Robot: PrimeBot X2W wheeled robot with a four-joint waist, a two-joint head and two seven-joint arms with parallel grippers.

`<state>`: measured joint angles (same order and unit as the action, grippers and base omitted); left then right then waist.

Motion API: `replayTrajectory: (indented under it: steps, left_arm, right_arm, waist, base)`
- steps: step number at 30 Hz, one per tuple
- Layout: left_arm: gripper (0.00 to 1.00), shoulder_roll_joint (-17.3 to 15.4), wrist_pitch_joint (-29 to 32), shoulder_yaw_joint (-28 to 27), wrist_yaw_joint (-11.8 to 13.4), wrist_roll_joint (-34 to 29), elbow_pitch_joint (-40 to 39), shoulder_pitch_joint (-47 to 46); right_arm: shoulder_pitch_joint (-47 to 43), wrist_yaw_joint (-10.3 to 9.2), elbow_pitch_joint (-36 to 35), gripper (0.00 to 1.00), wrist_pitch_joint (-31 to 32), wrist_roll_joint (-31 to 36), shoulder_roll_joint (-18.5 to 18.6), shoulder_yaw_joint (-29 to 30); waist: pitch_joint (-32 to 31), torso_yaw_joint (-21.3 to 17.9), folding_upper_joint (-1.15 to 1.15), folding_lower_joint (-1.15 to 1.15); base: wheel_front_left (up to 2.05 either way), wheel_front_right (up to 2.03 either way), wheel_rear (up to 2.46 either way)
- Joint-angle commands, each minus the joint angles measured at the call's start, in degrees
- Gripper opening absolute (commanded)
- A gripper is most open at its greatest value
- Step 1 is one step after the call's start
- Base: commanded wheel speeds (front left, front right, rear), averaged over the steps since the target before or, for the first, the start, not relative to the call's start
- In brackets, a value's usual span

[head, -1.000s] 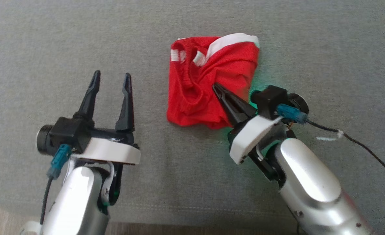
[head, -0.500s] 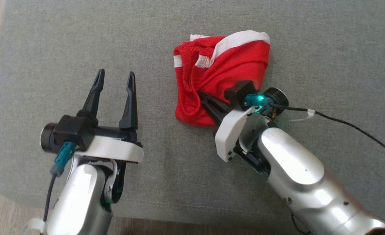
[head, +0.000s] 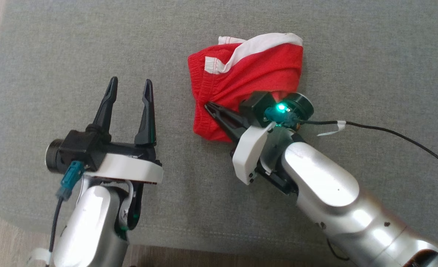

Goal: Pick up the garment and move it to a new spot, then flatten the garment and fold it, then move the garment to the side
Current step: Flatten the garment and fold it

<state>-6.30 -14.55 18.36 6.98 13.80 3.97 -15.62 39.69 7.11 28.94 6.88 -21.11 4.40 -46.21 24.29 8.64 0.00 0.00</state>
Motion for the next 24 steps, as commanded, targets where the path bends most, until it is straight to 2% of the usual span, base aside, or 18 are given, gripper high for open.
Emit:
replayTrajectory:
  steps: [1, 9, 13, 14, 15, 16, 17, 24]
  left_arm:
    - [1.00, -0.4, -0.4, -2.0, -0.3, -0.1, -1.9, -1.7]
    - [1.00, -0.2, -0.4, -2.3, -0.6, -0.5, -1.9, -1.5]
    - [1.00, -0.3, -0.4, -2.6, -0.6, -0.6, -1.6, -0.9]
    - [1.00, -0.4, -0.4, -2.8, -0.5, -0.6, -1.5, -0.6]
    - [1.00, -0.4, -0.4, -2.8, -0.5, -0.6, -1.5, -0.6]
    - [1.00, -0.5, -0.4, -3.0, -0.4, -0.6, -1.4, -0.3]
    - [1.00, -0.6, -0.4, -3.1, -0.4, -0.6, -1.3, 0.1]
    - [1.00, -1.9, -0.2, -3.8, 0.3, -0.5, -1.3, 2.2]
  right_arm:
    - [0.7, 0.37, -2.3, 0.00, -1.1, -0.4, -1.5, -1.3]
    - [0.2, 0.37, -2.7, 0.00, -3.5, -1.5, -1.5, -4.2]
    - [-0.9, 0.37, -5.0, 0.00, -7.6, -2.3, -1.5, -2.5]
    - [-1.6, 0.37, -5.8, 0.29, -8.7, -2.2, -1.5, -1.1]
    - [-1.6, 0.37, -5.8, 0.29, -8.7, -2.2, -1.5, -1.1]
    - [-2.5, 0.37, -6.6, 0.96, -9.7, -1.7, -1.5, 0.7]
    - [-3.6, 0.37, -7.7, 1.00, -10.8, -1.3, -1.3, 2.9]
    - [-15.7, 0.37, -19.4, 1.00, -14.7, 3.8, 0.8, 23.1]
  waist:
    - [0.0, 0.0, 0.00, 0.00]
    - [-0.2, -0.5, 0.00, 0.00]
    - [-1.4, -1.0, 0.00, 0.00]
    - [-1.9, -1.3, 0.00, 0.00]
    - [-1.9, -1.3, 0.00, 0.00]
    - [-2.4, -1.6, 0.00, 0.00]
    - [-2.8, -1.9, 0.00, 0.00]
    - [-5.9, -4.2, 0.00, 0.00]
  base:
    - [0.00, 0.00, 0.00]
    - [0.00, 0.00, 0.00]
    - [0.00, 0.00, 0.00]
    - [0.00, 0.00, 0.00]
    - [0.00, 0.00, 0.00]
    - [0.00, 0.00, 0.00]
    - [0.00, 0.00, 0.00]
    - [0.00, 0.00, 0.00]
